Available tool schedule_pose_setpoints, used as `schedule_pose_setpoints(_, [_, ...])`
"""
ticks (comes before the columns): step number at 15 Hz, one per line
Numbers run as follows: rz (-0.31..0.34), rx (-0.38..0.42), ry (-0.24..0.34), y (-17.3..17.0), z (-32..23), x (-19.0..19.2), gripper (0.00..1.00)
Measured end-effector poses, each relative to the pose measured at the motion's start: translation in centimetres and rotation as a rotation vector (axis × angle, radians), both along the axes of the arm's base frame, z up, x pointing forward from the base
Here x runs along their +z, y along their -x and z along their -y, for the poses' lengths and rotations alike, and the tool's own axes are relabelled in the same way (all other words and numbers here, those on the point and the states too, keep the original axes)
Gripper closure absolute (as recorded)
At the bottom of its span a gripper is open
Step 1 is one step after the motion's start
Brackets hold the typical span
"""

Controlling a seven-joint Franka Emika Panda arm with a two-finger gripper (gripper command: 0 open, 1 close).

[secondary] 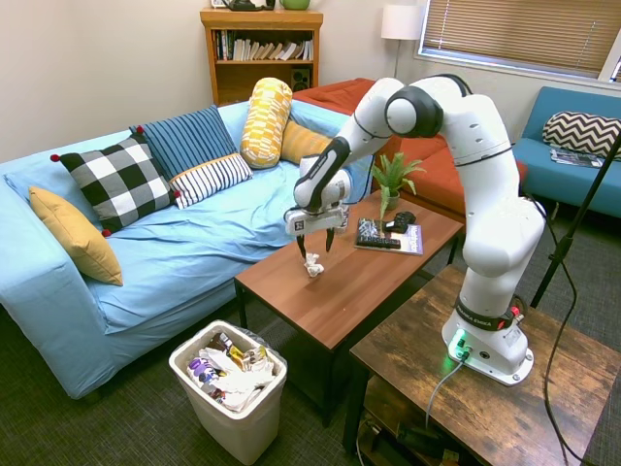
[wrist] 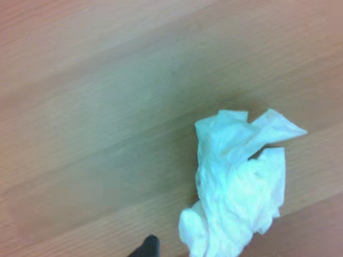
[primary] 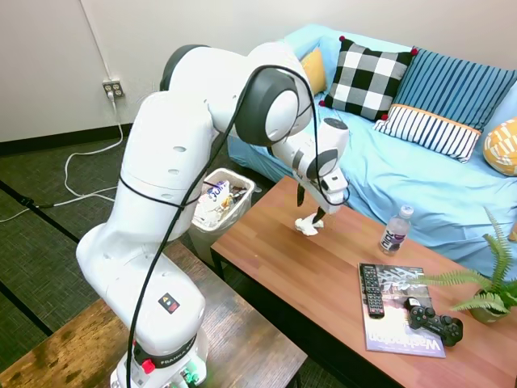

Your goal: Throw the tissue in the trash bin

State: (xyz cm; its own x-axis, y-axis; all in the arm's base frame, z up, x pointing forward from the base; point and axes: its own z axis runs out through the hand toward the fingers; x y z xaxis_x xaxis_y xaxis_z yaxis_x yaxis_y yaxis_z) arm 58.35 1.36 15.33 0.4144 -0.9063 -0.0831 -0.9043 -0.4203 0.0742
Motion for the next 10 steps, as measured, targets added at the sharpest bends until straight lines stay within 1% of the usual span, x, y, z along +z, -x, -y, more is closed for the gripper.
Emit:
schedule_pose_setpoints(5, [-0.024,-0.027,0.012,-1.9,1.3,-3.5,0.00])
schedule_pose_setpoints(6, [-0.032,-0.027,0.013,-2.1,1.4,-4.1,1.00])
schedule_pose_setpoints(10, [-0.061,-0.027,0.004,-2.6,1.4,-5.9,1.00])
